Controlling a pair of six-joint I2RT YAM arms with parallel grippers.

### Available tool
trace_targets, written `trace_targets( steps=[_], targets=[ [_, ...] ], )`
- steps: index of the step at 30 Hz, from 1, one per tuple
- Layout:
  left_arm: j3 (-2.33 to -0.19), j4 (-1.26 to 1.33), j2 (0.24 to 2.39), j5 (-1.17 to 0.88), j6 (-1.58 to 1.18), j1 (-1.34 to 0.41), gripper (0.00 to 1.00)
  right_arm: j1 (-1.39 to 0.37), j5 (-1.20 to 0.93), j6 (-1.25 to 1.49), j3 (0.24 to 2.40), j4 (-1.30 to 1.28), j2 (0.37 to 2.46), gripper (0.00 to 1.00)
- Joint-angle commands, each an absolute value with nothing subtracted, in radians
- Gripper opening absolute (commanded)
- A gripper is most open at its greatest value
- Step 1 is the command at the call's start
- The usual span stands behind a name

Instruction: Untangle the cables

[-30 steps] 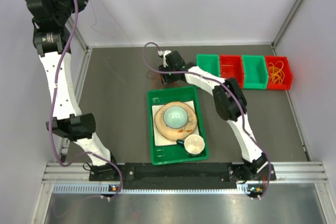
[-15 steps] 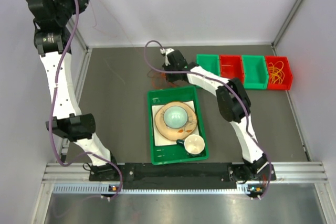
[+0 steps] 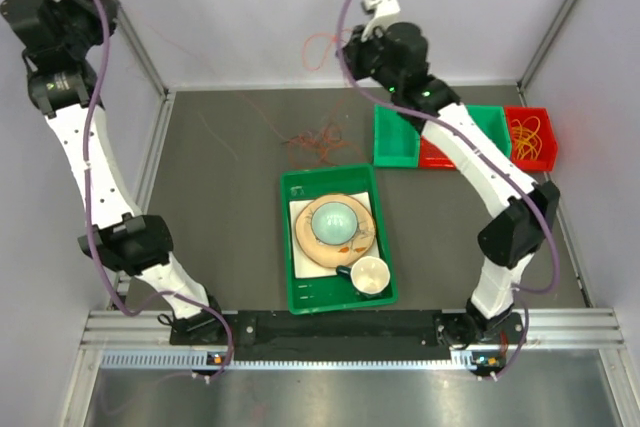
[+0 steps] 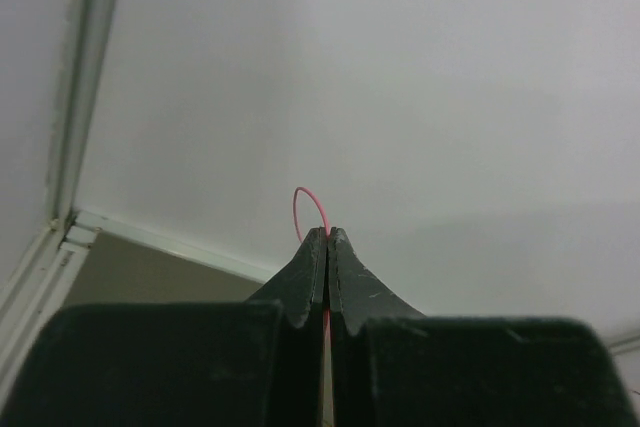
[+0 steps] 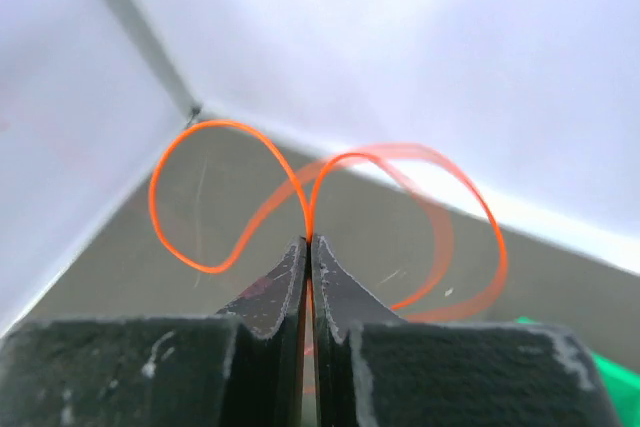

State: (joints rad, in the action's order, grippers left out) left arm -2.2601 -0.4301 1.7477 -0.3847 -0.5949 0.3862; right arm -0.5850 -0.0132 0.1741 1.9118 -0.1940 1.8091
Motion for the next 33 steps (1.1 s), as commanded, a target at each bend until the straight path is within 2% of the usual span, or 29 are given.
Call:
trace_targets(
  steps=[1, 8, 12, 14, 16, 17, 21, 24, 26, 29, 33],
  targets=[
    [-2.266, -0.379, 1.694, -0.394, -0.603, 0.439, 0.00, -0.486, -0.072, 0.257, 1.856, -0.157, 1.813, 0.00],
    [-2.437, -0.402, 1.724, -0.376, -0.594, 0.453, 0.00, -0.479, -0.149, 0.287, 1.980, -0.207, 1.907, 0.00],
    [-2.418, -0.382, 1.726, -0.463, -0.606, 0.451, 0.00, -0.494, -0.160, 0.310, 2.055, -0.213, 1.916, 0.00],
    [-2.281, -0.341, 1.721, -0.608, -0.630, 0.443, 0.00, -0.499, -0.156, 0.319, 2.097, -0.209, 1.911, 0.00],
    [-2.160, -0.287, 1.707, -0.670, -0.644, 0.408, 0.00, -0.506, -0.160, 0.331, 2.127, -0.206, 1.904, 0.00],
    [-2.047, -0.284, 1.704, -0.658, -0.631, 0.388, 0.00, -0.509, -0.158, 0.334, 2.156, -0.203, 1.904, 0.00],
    [-1.856, -0.310, 1.736, -0.575, -0.514, 0.283, 0.00, -0.525, -0.175, 0.348, 2.238, -0.213, 1.916, 0.00],
    [-1.812, -0.370, 1.810, -0.499, -0.428, 0.223, 0.29, -0.528, -0.202, 0.365, 2.267, -0.224, 1.931, 0.00],
    [-1.830, -0.434, 1.877, -0.494, -0.378, 0.178, 0.56, -0.528, -0.206, 0.371, 2.260, -0.221, 1.933, 0.00],
    [-1.801, -0.451, 1.924, -0.501, -0.331, 0.101, 0.67, -0.528, -0.204, 0.380, 2.238, -0.213, 1.933, 0.00],
    [-1.694, -0.338, 1.921, -0.648, -0.322, 0.019, 0.72, -0.528, -0.204, 0.387, 2.227, -0.204, 1.934, 0.00]
  ],
)
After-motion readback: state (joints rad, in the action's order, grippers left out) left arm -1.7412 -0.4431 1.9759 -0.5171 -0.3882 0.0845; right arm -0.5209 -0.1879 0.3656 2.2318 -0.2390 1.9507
